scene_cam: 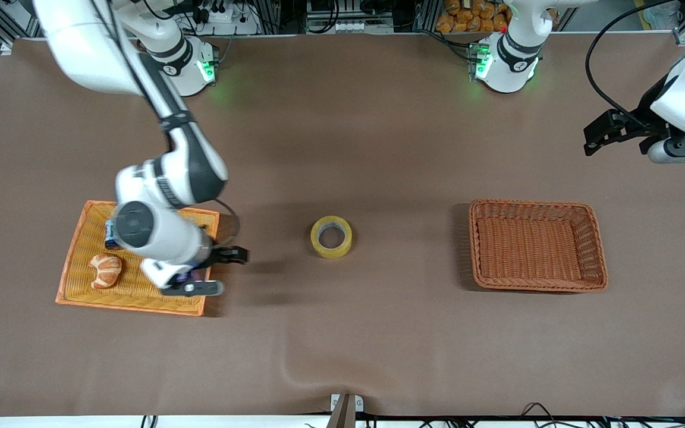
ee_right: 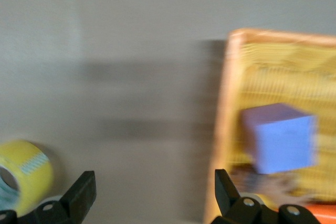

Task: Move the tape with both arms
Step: 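Withdraw the right gripper while the left gripper reaches the tape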

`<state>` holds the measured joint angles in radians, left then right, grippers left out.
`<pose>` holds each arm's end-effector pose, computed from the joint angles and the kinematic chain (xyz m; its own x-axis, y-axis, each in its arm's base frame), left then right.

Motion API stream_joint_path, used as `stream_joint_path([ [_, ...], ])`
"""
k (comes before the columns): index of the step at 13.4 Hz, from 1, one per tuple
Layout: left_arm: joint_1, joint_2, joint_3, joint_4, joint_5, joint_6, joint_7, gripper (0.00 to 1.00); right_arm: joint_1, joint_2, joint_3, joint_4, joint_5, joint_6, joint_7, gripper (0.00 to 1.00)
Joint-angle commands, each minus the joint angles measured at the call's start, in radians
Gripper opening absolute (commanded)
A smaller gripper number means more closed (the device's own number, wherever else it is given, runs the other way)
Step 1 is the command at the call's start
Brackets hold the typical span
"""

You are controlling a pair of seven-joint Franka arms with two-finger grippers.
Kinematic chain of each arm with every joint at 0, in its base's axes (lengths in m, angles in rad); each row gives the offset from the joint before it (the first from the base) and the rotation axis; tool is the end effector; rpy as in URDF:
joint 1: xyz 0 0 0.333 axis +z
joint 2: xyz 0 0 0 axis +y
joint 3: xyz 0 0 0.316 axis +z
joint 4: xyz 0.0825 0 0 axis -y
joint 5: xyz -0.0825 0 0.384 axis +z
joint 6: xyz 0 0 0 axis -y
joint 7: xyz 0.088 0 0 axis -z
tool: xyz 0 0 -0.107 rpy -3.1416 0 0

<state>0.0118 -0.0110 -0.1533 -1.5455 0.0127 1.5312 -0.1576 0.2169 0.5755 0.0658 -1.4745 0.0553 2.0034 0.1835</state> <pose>0.5421 -0.0763 0.6389 0.9999 0.0166 -0.0011 0.0166 -0.9998 -0.0147 0.6762 0.1919 0.3393 0.9958 0.0672 -0.0616 0.0626 -0.9952 -0.0748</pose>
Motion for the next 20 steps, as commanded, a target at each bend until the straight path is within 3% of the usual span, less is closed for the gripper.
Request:
stream_joint_path([
  [1, -0.013, 0.006, -0.011, 0.018, 0.007, -0.017, -0.022, 1.0, -0.156, -0.051, 0.023, -0.03, 0.015, -0.038, -0.296, 1.0],
  [4, -0.076, 0.072, -0.043, 0.021, 0.001, -0.005, -0.118, 1.0, -0.273, -0.101, 0.022, -0.082, 0.017, -0.031, -0.46, 1.0],
  [6, -0.143, 0.13, -0.058, 0.031, -0.002, 0.058, -0.213, 1.0, -0.271, -0.199, 0.019, -0.221, 0.015, 0.021, -0.417, 1.0],
  [8, -0.234, 0.204, -0.057, 0.048, -0.029, 0.131, -0.354, 1.0, -0.263, -0.311, 0.019, -0.427, 0.012, 0.204, -0.366, 1.0],
  [10, -0.329, 0.281, -0.057, 0.05, -0.03, 0.203, -0.495, 1.0, -0.258, -0.359, 0.02, -0.516, 0.012, 0.293, -0.365, 1.0],
  [15, -0.49, 0.478, -0.052, 0.024, -0.011, 0.476, -0.721, 1.0, -0.264, -0.448, 0.019, -0.477, 0.011, 0.12, -0.363, 1.0],
  [20, -0.541, 0.638, -0.055, 0.031, 0.061, 0.66, -0.732, 1.0, -0.269, -0.551, 0.012, -0.388, -0.006, -0.128, -0.299, 1.0],
])
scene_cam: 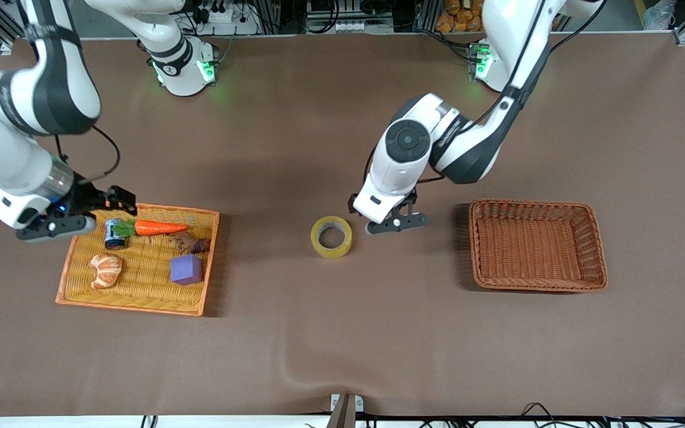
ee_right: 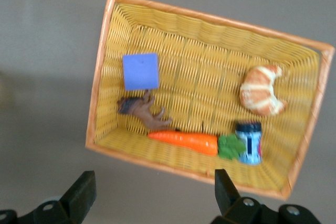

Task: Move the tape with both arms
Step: 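Lower the left gripper onto the tape roll and grasp it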

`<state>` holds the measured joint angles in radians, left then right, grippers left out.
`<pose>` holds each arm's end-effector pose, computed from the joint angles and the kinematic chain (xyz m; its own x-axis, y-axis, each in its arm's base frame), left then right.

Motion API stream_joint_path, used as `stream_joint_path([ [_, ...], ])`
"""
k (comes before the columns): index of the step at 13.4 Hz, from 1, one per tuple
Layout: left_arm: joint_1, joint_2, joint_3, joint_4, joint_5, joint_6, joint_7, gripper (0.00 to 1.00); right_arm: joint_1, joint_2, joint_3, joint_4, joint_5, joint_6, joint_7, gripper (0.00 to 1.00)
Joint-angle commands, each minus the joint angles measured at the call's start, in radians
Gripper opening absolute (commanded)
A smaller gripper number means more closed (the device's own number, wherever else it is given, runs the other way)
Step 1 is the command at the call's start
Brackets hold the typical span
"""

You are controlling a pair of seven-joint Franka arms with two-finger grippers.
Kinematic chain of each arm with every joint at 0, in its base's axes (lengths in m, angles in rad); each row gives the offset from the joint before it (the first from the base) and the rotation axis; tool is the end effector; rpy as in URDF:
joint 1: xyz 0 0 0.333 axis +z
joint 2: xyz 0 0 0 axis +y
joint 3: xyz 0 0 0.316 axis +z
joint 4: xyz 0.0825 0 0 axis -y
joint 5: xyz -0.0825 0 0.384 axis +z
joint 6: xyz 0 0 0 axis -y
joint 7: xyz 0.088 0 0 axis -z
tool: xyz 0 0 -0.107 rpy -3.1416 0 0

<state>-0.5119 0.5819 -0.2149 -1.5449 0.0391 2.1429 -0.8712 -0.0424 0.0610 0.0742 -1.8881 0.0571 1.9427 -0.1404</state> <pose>0.5407 -0.4480 0.3209 0.9865 0.1572 -0.0457 0.1604 -0.9841 0.0760 0.5759 0.0215 0.4709 0.9886 0.1505 0.0012 0.1504 -0.9869 -0.0579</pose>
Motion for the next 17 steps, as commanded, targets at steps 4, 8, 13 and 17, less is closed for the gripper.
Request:
stream_joint_path([
  [4, -0.083, 0.14, 0.02, 0.058, 0.081, 0.132, -0.022, 1.0, -0.039, -0.041, 0.007, 0.191, -0.063, -0.293, 0.015, 1.0],
  [8, -0.102, 0.216, 0.026, 0.114, 0.082, 0.185, -0.017, 1.0, -0.039, -0.041, 0.007, 0.264, -0.079, -0.387, -0.007, 1.0],
  [13, -0.123, 0.294, 0.074, 0.169, 0.102, 0.238, -0.003, 0.85, -0.037, -0.043, 0.009, 0.294, -0.079, -0.418, -0.018, 1.0],
  [17, -0.14, 0.315, 0.075, 0.189, 0.102, 0.25, -0.012, 0.0, -0.034, -0.043, 0.016, 0.325, -0.077, -0.438, -0.01, 1.0],
])
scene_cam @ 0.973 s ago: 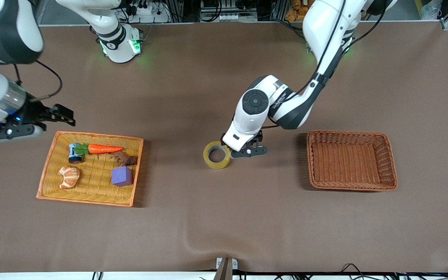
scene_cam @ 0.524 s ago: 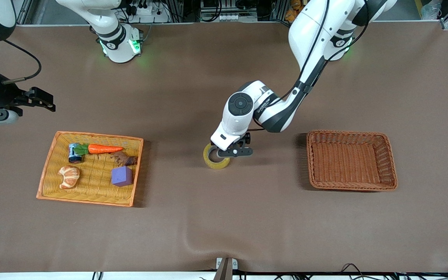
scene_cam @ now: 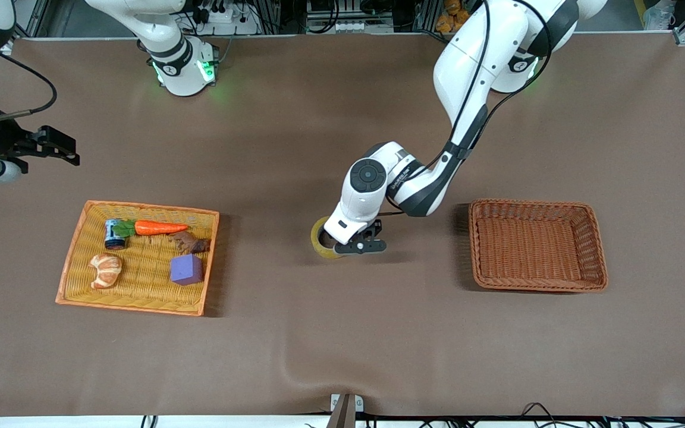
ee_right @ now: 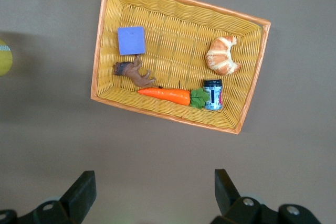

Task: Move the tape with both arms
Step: 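Carry the tape roll with the left gripper into the brown basket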

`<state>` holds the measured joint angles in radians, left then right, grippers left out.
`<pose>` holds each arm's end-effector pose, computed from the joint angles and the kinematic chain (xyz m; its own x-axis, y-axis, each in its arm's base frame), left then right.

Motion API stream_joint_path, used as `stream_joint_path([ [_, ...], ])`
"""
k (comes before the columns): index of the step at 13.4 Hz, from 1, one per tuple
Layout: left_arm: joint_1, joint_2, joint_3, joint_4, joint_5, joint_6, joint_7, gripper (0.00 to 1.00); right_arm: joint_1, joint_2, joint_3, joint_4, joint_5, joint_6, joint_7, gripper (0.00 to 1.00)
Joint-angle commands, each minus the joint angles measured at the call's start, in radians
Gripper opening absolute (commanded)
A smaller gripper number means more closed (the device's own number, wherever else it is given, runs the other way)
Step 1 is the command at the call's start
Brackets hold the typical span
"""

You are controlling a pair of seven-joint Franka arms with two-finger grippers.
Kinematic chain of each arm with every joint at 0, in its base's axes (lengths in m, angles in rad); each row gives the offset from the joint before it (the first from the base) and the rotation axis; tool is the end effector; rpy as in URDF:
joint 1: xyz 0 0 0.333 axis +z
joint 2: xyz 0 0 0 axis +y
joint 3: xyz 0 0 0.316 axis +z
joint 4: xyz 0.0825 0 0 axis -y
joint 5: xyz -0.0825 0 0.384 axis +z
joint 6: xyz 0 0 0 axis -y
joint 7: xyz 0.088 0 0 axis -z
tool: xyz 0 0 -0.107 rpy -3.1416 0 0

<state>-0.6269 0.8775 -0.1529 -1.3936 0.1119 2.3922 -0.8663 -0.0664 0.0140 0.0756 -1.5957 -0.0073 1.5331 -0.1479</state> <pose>0.5466 -0.5045 0.1967 0.9953 0.0753 0.0616 0.0674 -0.9904 0.1206 0.5534 0.0040 0.6019 0.9847 0.1562 -0.0766 0.1563 -0.9877 -0.0051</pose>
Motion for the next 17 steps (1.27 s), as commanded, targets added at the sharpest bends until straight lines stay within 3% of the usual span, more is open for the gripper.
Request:
stream_joint_path([
  [1, -0.028, 0.017, 0.015, 0.036, 0.035, 0.001, -0.017, 0.0, -0.01, 0.004, 0.01, 0.033, -0.013, -0.03, 0.001, 1.0],
  [4, -0.022, -0.027, 0.018, 0.024, 0.078, -0.017, -0.019, 0.0, -0.015, -0.003, 0.007, 0.033, 0.01, -0.047, 0.055, 1.0],
  [7, 0.071, -0.213, 0.01, -0.059, 0.081, -0.145, 0.0, 0.0, -0.015, -0.025, 0.007, 0.033, 0.029, -0.05, 0.161, 1.0],
  [10, 0.192, -0.398, 0.007, -0.197, 0.078, -0.166, 0.019, 0.0, -0.015, -0.028, 0.006, 0.04, 0.029, -0.056, 0.166, 1.0],
  [12, 0.275, -0.524, -0.006, -0.342, 0.068, -0.165, 0.047, 0.0, -0.013, -0.029, 0.009, 0.04, 0.029, -0.056, 0.165, 1.0],
  [15, 0.404, -0.665, -0.014, -0.502, 0.06, -0.165, 0.322, 0.0, -0.015, -0.031, 0.007, 0.04, 0.027, -0.059, 0.165, 1.0],
  [17, 0.493, -0.701, -0.013, -0.571, 0.06, -0.166, 0.493, 0.0, -0.016, -0.052, 0.004, 0.04, 0.029, -0.045, 0.166, 1.0],
])
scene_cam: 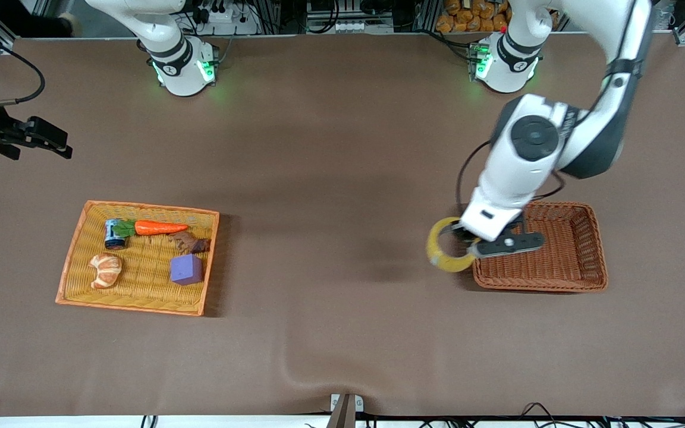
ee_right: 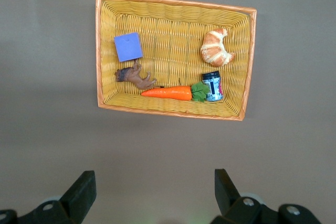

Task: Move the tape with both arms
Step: 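Carry the tape roll with the left gripper into the brown basket, then open the left gripper to release the tape in the basket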

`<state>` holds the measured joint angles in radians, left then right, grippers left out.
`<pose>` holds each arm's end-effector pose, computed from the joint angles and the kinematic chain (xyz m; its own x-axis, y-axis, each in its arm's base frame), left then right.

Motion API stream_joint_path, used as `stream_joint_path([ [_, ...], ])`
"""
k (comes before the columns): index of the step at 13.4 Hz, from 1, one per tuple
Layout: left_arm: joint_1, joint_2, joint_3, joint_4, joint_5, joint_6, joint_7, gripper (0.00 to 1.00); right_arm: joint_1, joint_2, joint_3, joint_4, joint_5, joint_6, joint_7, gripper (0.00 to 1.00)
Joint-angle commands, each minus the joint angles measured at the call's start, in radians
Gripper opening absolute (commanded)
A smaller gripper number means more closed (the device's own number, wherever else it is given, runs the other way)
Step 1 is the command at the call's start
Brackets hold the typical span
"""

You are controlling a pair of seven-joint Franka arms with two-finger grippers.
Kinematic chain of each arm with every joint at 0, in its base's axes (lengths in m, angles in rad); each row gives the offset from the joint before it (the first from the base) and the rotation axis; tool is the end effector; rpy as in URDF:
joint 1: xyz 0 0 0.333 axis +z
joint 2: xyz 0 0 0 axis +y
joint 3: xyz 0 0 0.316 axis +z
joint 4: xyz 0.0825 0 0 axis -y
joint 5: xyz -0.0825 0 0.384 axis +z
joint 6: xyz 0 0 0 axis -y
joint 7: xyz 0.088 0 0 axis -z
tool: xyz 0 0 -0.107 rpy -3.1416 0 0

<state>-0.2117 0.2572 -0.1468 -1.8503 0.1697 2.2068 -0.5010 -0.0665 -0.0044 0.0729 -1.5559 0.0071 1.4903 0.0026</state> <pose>0.5944 -0.2109 0.3963 0.9891 0.0514 0.1382 0.0585 -0.9971 -0.0481 0.5447 0.0044 0.6271 0.9981 0.0043 -0.0612 0.0039 -1.0000 -0.0066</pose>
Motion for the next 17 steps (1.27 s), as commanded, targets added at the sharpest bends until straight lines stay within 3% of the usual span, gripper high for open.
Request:
stream_joint_path([
  [1, 0.121, -0.081, -0.019, -0.136, 0.002, 0.021, 0.216, 0.0, -0.015, -0.043, 0.002, 0.0, 0.014, 0.008, 0.031, 1.0],
  [5, 0.251, -0.066, -0.019, -0.239, 0.004, 0.098, 0.407, 0.0, -0.013, -0.046, 0.004, -0.004, 0.014, 0.018, 0.135, 1.0],
  [9, 0.392, 0.037, -0.019, -0.248, 0.004, 0.229, 0.596, 0.0, -0.032, -0.043, 0.001, -0.006, 0.013, 0.018, 0.114, 1.0],
  [12, 0.41, 0.068, -0.017, -0.244, 0.004, 0.251, 0.601, 0.0, -0.026, -0.04, 0.002, -0.009, 0.014, 0.018, 0.116, 1.0],
  [13, 0.41, 0.073, -0.017, -0.241, 0.004, 0.249, 0.595, 0.15, -0.026, -0.039, 0.004, -0.01, 0.014, 0.019, 0.116, 1.0],
  [14, 0.407, 0.074, -0.017, -0.239, 0.002, 0.249, 0.59, 0.6, -0.029, -0.037, 0.002, -0.012, 0.014, 0.019, 0.116, 1.0],
  [15, 0.405, 0.059, -0.019, -0.233, 0.004, 0.246, 0.595, 1.0, -0.032, -0.037, 0.002, -0.01, 0.014, 0.021, 0.114, 1.0],
  [17, 0.397, -0.013, -0.062, -0.198, 0.002, 0.168, 0.588, 1.0, -0.032, -0.037, 0.002, -0.012, 0.014, 0.021, 0.109, 1.0],
])
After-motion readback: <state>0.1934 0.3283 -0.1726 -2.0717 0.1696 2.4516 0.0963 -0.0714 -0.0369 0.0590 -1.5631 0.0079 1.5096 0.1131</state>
